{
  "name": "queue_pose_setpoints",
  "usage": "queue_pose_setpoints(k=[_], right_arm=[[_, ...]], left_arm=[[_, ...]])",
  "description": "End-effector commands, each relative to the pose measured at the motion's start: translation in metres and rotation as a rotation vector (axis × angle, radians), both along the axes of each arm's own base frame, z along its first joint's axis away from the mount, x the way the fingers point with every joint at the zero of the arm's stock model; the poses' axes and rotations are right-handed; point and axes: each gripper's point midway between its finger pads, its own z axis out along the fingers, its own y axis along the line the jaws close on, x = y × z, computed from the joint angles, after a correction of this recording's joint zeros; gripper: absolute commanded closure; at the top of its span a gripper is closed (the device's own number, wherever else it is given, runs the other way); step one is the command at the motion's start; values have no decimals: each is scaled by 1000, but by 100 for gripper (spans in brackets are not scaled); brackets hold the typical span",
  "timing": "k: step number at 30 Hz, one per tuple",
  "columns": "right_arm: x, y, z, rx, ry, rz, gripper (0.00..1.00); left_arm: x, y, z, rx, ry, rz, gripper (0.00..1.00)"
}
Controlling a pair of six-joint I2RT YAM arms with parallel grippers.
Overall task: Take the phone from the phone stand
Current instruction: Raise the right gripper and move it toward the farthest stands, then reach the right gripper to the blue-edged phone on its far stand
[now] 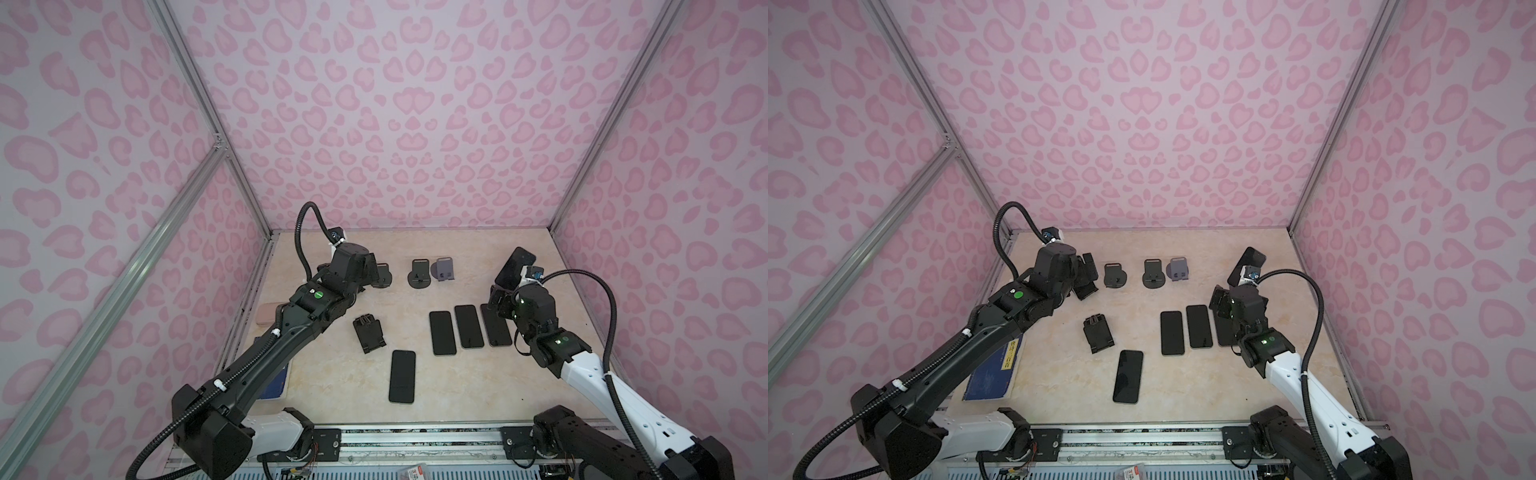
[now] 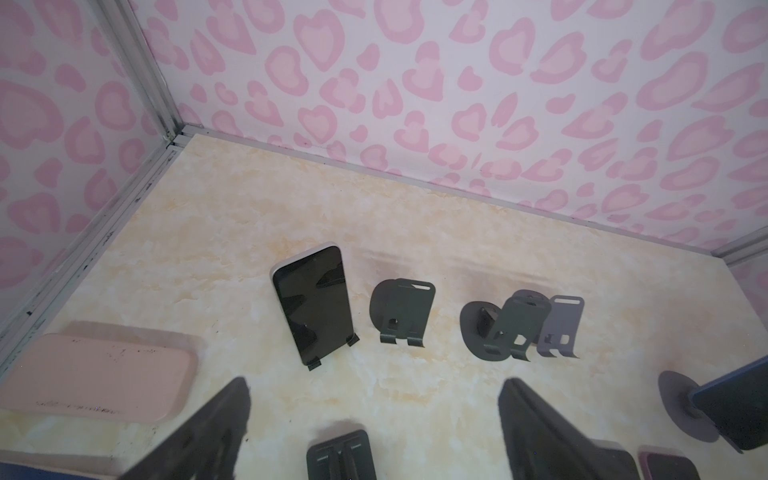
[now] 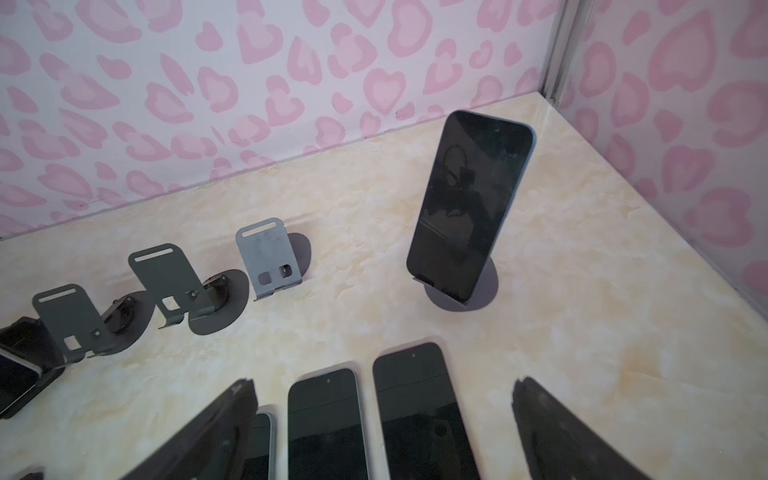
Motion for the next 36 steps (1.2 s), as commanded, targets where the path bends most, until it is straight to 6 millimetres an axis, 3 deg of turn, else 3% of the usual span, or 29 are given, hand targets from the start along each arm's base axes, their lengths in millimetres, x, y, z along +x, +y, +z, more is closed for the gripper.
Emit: queue_pose_setpoints(k=[1,3,7,16,20,27,36], right_arm=[[10,29,6,17,33,143,1],[16,27,7,13,51,119,1],[19,4,10,29,76,-20,1],[11,-54,-20,52,253,-249,1],[15,-75,-24,88,279,-308,1],[40,-86,-21,65,299,-293,1],[43,-75,-80,109,469,-247,5]], left_arm=[[4,4,-20,-79,43,33,4],[3,7,-36,-101,79,49,4],[-6,6,-53,-122,122,33,4],[-25,6,-49,-200,90,-11,4],[-27,3,-46,-229,75,-27,4],[-28,-2,-44,-253,72,-51,4],[-31,3,-49,-259,67,-39,4]])
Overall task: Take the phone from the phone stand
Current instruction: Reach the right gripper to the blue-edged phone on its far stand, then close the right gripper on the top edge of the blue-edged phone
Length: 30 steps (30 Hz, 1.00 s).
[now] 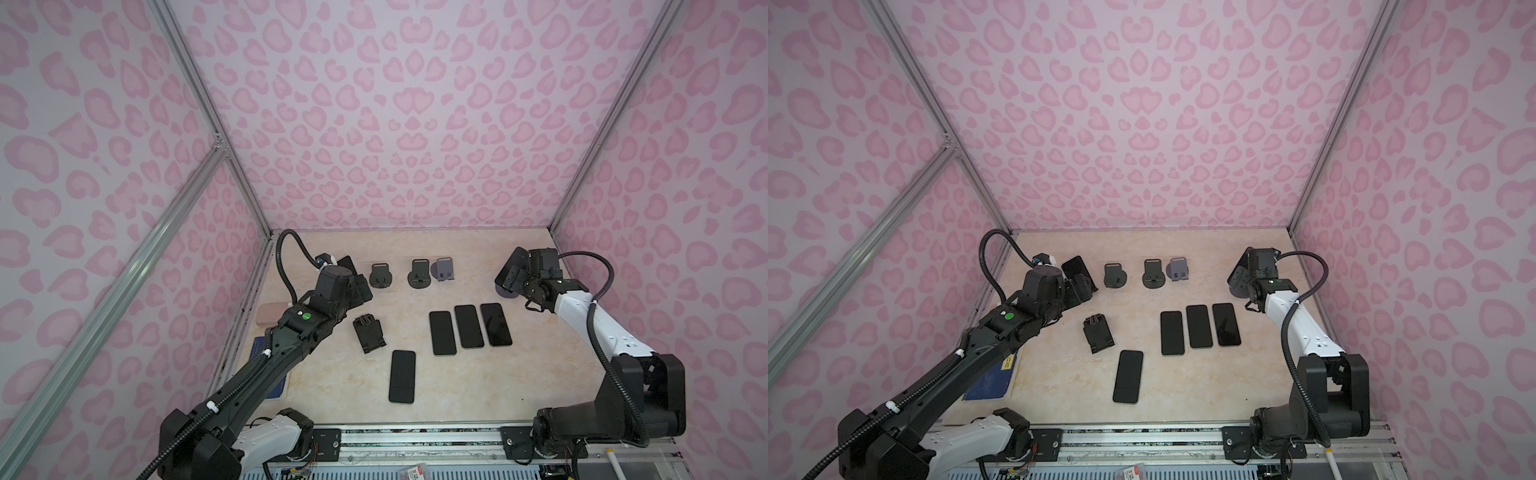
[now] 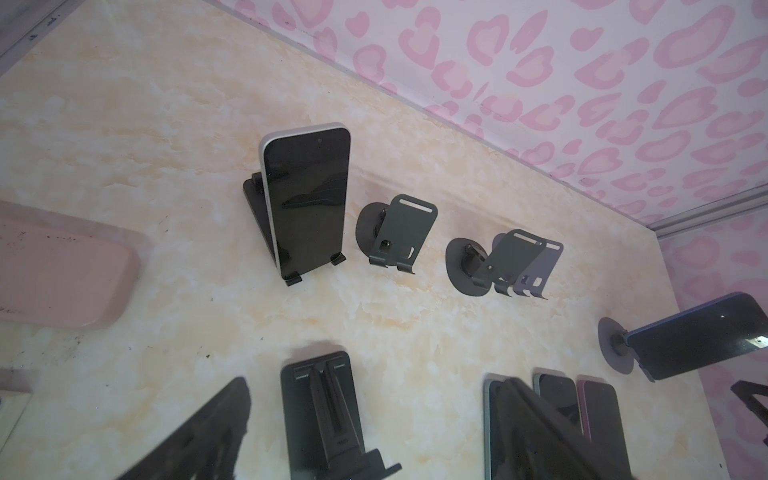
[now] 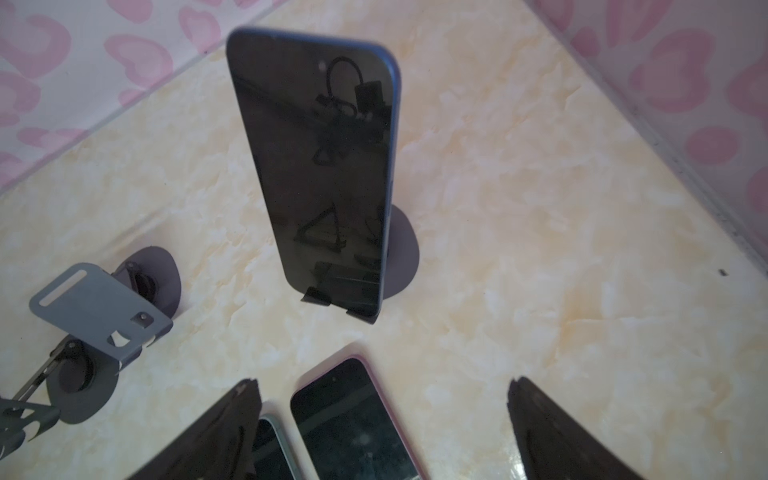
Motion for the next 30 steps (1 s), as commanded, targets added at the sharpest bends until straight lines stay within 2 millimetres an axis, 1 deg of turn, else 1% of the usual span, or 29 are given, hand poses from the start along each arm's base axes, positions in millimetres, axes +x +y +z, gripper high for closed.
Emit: queue_pose_setpoints(k=[1,4,12,21,30], right_arm=[[-3,9,-21,36,62,50,6],[-5,6,-35,30,104,41,8],[-4,-3,-50,6,128,26,9],[7,-3,-50,-8,121,73,11],[12,-6,-62,-19,147,53,11]], left_arm=[[6,-1,8,-34,-41,12,4],[7,-5,7,-45,-31,1,4],[7,-3,7,-44,-37,4,4],[8,-3,6,-41,-29,4,4],[8,-2,9,-42,-36,4,4]])
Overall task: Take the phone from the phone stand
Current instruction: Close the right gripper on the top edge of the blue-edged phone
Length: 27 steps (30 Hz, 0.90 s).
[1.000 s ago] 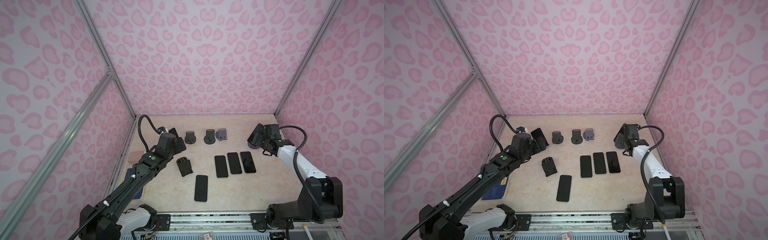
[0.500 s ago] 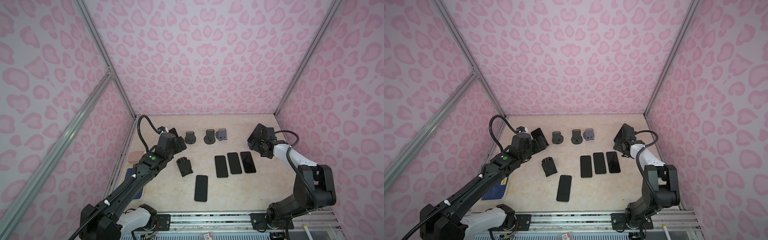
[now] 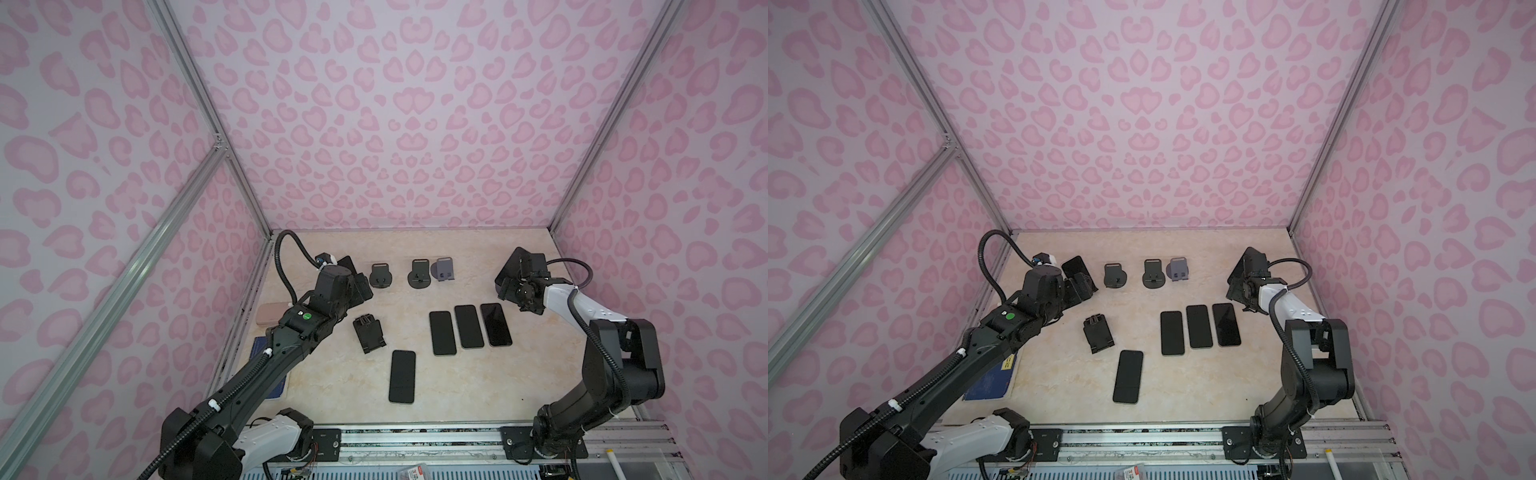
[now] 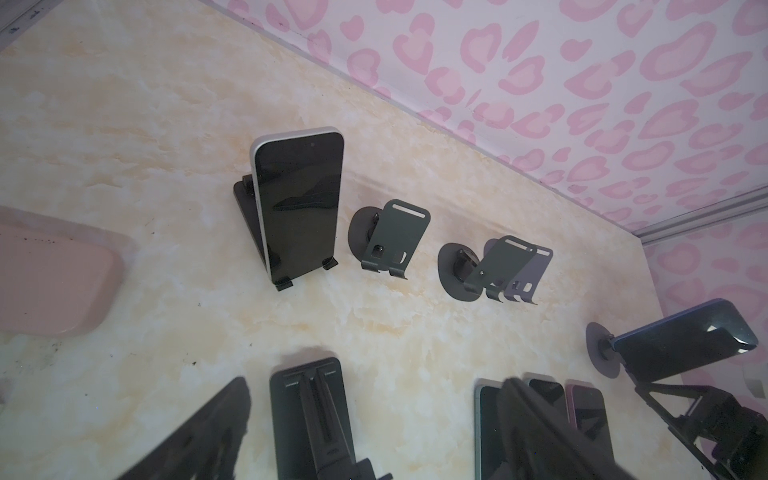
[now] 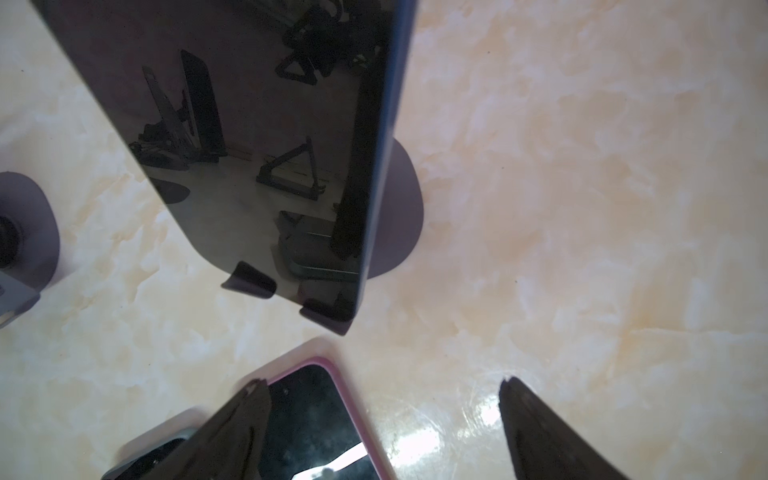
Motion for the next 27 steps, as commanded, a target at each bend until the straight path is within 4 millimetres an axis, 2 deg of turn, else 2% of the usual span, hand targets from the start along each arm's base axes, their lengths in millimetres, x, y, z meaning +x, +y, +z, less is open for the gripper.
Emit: queue_pose_setpoints(k=[1,27], right_arm=[[6,-2,-1,-15,-10,-2,11],[14,-13,-13,-117,42,-30,10]], left_arm=[[3,0,7,-14,-23,4,4],[2,1,6,-14,-24,4,4]])
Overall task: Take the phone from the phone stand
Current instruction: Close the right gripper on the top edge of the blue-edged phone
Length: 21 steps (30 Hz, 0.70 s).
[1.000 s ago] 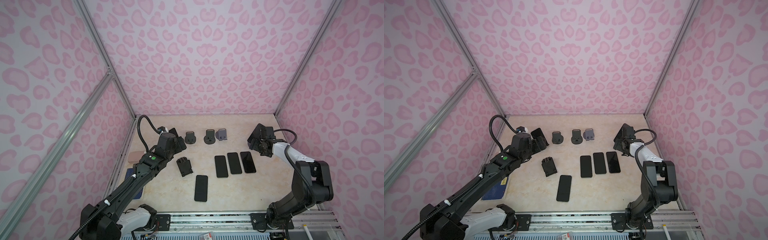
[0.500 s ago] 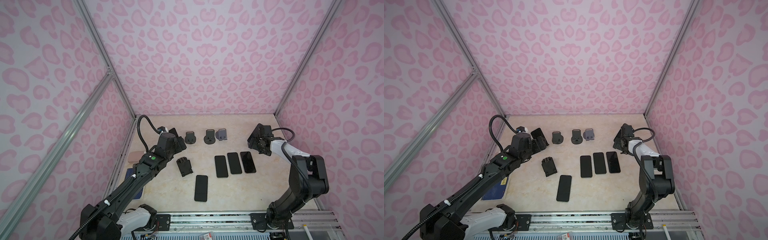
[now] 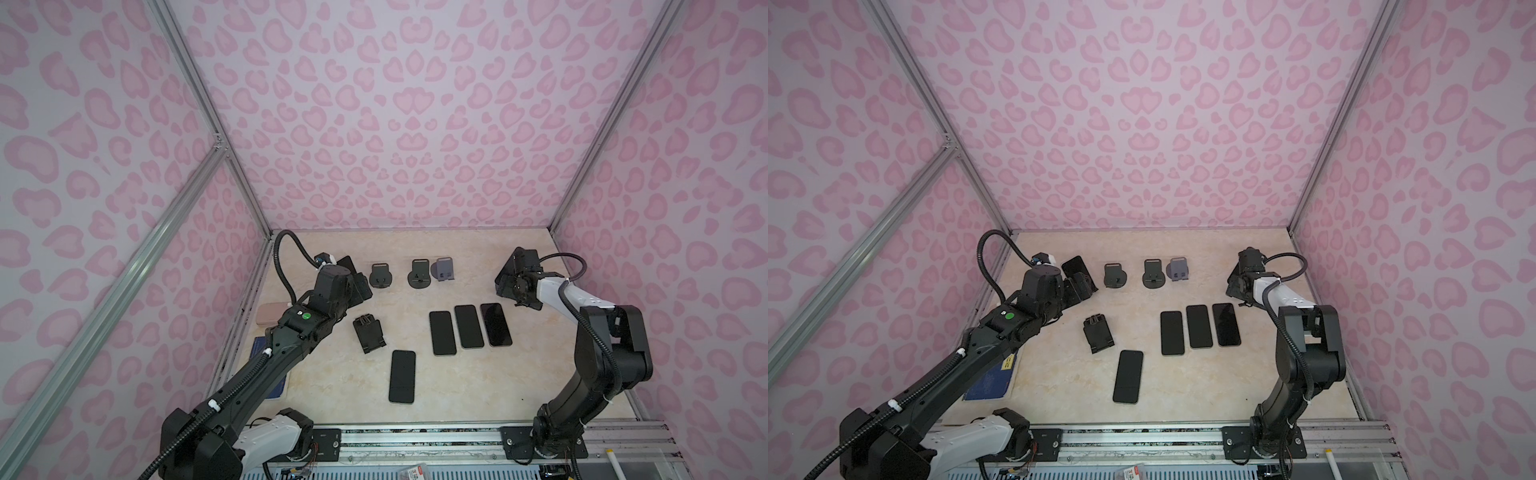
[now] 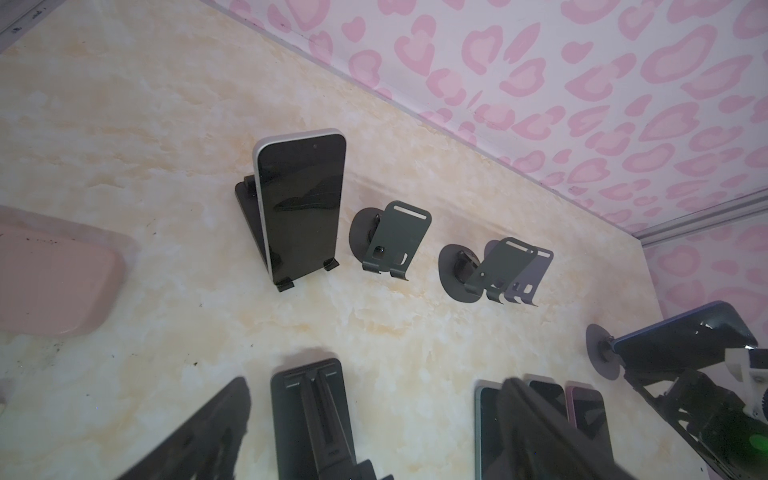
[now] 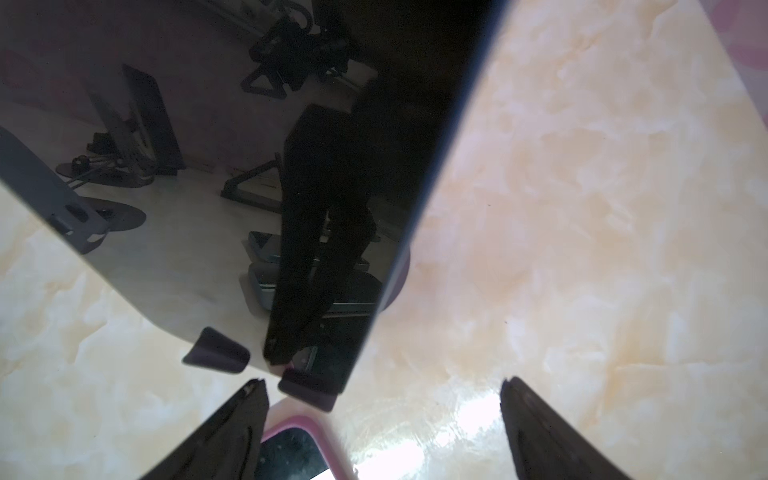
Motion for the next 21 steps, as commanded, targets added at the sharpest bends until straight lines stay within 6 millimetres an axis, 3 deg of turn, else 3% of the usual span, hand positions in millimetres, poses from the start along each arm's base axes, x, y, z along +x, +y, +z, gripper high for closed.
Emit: queue_pose_setpoints(k=[1,21], right_arm=[[-2,-4,-4,-25,19,-4,10],[-10,-7,-4,-37,34,-13,11]], left_arm=[[2,0,6,-11,-25,4,4],[1,-1,7,-19,-25,-2,4]])
